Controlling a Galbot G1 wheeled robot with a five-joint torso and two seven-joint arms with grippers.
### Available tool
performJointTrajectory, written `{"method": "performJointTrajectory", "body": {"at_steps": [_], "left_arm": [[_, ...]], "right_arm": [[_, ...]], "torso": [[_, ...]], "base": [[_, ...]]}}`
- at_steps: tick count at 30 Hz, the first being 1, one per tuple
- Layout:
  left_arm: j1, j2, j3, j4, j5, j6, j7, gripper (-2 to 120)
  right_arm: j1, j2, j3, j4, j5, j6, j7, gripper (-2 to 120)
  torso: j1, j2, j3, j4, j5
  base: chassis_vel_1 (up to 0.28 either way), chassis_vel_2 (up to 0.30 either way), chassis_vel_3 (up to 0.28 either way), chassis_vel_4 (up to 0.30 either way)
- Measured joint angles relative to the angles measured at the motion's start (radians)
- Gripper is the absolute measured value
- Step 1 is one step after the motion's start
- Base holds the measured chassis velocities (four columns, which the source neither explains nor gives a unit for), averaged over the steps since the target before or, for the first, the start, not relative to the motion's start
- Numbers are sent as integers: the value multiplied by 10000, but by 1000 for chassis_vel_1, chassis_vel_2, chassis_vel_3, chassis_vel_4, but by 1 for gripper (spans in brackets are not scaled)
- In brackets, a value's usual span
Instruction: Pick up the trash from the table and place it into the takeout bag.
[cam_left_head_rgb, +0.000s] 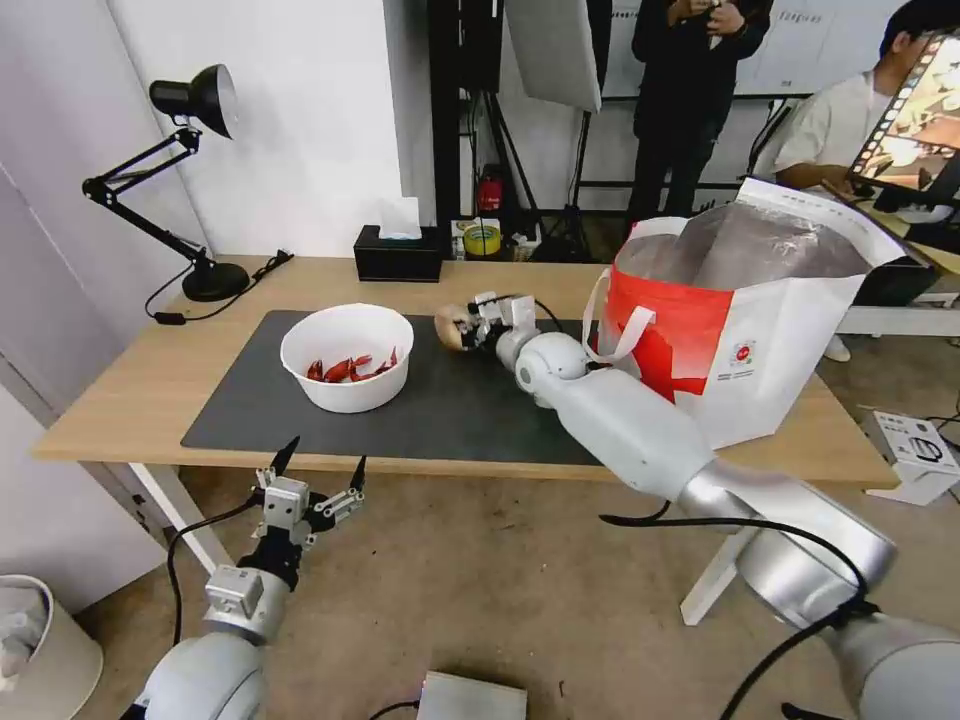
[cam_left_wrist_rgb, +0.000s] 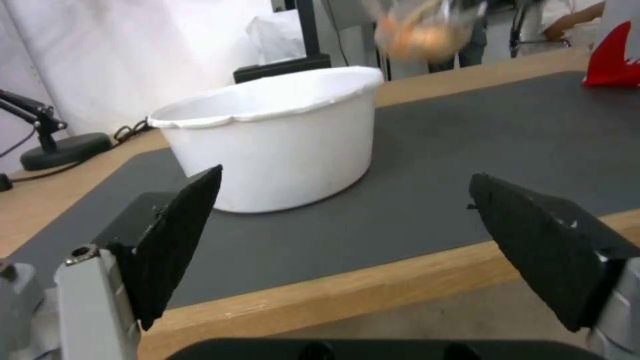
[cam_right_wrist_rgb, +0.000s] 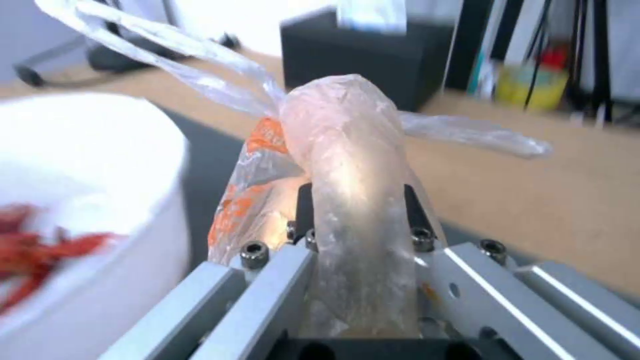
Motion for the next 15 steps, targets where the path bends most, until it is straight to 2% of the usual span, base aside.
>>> {"method": "performJointTrajectory", "body": {"at_steps": [1, 5, 6, 8, 9, 12, 14, 15], "left_arm": [[0, 0, 0, 0, 0, 0, 0, 100], [16, -33, 15, -81, 1, 0, -9, 100], [16, -33, 15, -81, 1, 0, -9, 100], [75, -27, -30, -135, 1, 0, -14, 100], [75, -27, -30, -135, 1, 0, -14, 100], [109, -25, -75, -154, 1, 0, -19, 100], [109, -27, -74, -154, 1, 0, -20, 100], [111, -30, -72, -157, 2, 0, -22, 100]], "right_arm": [[0, 0, 0, 0, 0, 0, 0, 4], [-278, -919, 544, 2514, 89, -271, 1255, 4], [-278, -919, 544, 2514, 89, -271, 1255, 4], [-484, -1469, 1127, 3777, 340, -561, 2157, 4], [-484, -1469, 1127, 3777, 340, -561, 2157, 4], [-597, -2421, 1941, 5198, 657, -972, 3118, 4], [-597, -2597, 2061, 5382, 716, -1073, 3243, 4], [-595, -3300, 2474, 6031, 1018, -1494, 3677, 4]], "torso": [[0, 0, 0, 0, 0], [-1, 0, -1, 1, 0], [-1, 0, -1, 1, 0], [-1, 0, -1, 2, 1], [-1, 0, -1, 2, 1], [-1, 0, -1, 2, 2], [-1, 0, -1, 1, 3], [-1, 0, -1, 0, 2]], "base": [[0, 0, 0, 0], [0, 0, 0, 0], [0, 0, 0, 0], [0, 0, 0, 0], [0, 0, 0, 0], [0, 0, 0, 0], [0, 0, 0, 0], [0, 0, 0, 0]]}}
